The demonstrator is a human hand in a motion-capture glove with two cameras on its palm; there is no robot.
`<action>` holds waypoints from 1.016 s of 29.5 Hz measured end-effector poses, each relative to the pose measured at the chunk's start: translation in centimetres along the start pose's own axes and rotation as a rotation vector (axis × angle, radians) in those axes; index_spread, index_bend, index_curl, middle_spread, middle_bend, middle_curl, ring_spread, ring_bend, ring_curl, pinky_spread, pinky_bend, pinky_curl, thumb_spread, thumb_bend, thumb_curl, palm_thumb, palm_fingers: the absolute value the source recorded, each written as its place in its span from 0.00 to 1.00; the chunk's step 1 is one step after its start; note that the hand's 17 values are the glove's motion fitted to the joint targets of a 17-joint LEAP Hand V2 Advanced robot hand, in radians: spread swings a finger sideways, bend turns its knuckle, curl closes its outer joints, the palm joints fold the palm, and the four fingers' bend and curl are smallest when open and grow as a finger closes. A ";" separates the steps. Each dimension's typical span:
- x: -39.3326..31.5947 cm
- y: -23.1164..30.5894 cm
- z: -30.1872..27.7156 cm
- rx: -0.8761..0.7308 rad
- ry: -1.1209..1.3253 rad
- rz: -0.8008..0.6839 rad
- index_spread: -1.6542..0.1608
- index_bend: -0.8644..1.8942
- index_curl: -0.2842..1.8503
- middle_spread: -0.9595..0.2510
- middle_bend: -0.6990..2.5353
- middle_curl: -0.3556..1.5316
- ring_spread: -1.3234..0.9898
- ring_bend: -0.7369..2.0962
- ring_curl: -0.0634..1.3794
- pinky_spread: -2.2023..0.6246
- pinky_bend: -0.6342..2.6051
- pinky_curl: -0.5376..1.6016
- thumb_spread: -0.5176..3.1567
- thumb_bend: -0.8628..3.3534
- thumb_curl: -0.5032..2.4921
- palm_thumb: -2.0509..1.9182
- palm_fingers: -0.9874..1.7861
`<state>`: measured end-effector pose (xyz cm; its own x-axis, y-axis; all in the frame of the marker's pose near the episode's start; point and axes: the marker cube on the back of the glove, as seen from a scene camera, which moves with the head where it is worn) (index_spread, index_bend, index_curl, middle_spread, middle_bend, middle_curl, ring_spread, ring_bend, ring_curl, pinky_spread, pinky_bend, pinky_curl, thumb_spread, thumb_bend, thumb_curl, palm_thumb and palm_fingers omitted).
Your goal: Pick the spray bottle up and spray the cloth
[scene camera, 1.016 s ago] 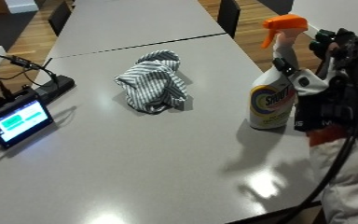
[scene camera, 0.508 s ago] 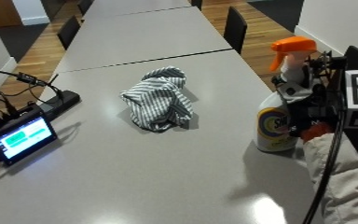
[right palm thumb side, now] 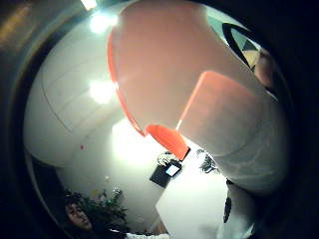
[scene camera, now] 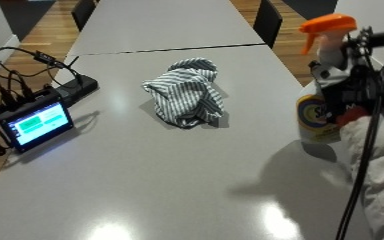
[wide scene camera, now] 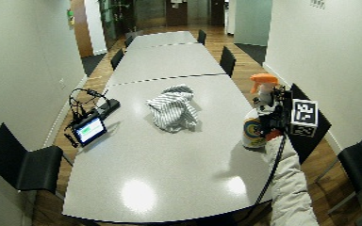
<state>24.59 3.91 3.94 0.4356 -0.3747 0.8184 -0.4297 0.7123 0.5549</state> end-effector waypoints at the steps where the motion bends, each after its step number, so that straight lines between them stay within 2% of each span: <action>1: -0.3 -0.5 -0.3 -0.005 0.045 -0.026 0.76 0.38 0.35 0.68 0.33 0.44 0.50 0.43 0.36 0.70 0.35 0.45 0.25 0.22 0.36 0.81 0.77; 8: -5.1 -5.1 1.1 -0.139 0.528 -0.247 0.76 0.38 0.36 0.68 0.33 0.45 0.49 0.43 0.37 0.70 0.35 0.46 0.24 0.21 0.37 0.81 0.78; 16: -7.2 -7.2 2.4 -0.207 1.048 -0.372 0.76 0.38 0.37 0.68 0.34 0.46 0.49 0.43 0.38 0.69 0.34 0.47 0.23 0.20 0.38 0.82 0.78; 24: -8.9 -7.4 4.9 -0.241 1.263 -0.483 0.76 0.38 0.38 0.67 0.34 0.47 0.49 0.42 0.39 0.69 0.34 0.47 0.22 0.20 0.39 0.81 0.79; 30: -9.5 -7.3 5.9 -0.239 1.283 -0.508 0.76 0.38 0.39 0.67 0.34 0.47 0.49 0.42 0.39 0.69 0.34 0.47 0.21 0.20 0.40 0.81 0.79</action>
<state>18.92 -1.18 -6.99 0.9671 0.0854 -0.2396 0.0785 0.7956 0.6008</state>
